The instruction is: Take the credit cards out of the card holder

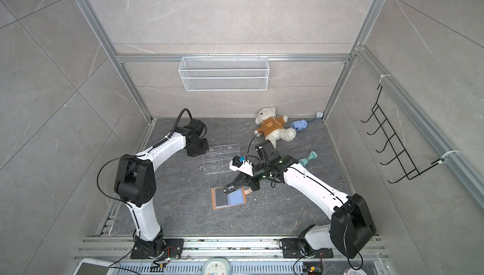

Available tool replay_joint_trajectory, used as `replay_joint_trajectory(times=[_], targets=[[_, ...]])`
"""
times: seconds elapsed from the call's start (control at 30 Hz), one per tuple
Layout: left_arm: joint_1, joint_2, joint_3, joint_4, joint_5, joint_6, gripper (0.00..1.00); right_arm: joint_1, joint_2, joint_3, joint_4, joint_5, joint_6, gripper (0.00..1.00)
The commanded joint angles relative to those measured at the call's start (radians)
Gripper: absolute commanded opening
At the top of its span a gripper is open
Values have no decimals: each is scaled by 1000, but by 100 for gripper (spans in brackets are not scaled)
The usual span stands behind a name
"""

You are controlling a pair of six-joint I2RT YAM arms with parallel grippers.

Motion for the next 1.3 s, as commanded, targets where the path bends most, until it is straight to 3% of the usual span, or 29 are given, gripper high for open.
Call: replay_joint_trajectory(times=[0.0, 0.23, 0.5, 0.63, 0.73, 0.83, 1.03, 1.27], targets=[[-1, -12, 10, -13, -9, -28, 18, 4, -14, -6, -2, -13, -10, 0], [0, -36, -5, 14, 3, -32, 48, 3, -24, -8, 9, -11, -8, 0], [-1, -240, 4, 121, 50, 36, 54, 3, -30, -2, 10, -15, -7, 0], [0, -413, -87, 347, 233, 261, 55, 4, -46, -3, 10, -6, -14, 0], [0, -510, -180, 460, 465, 493, 56, 4, -54, -3, 11, -3, -22, 0], [0, -549, -237, 411, 712, 732, 55, 3, -60, -2, 22, 0, -25, 0], [-9, -604, -404, 410, 1089, 995, 53, 3, -66, -1, 23, 0, -31, 0], [-86, -584, -455, 354, 1110, 1081, 53, 3, -68, -3, 21, 3, -30, 0]])
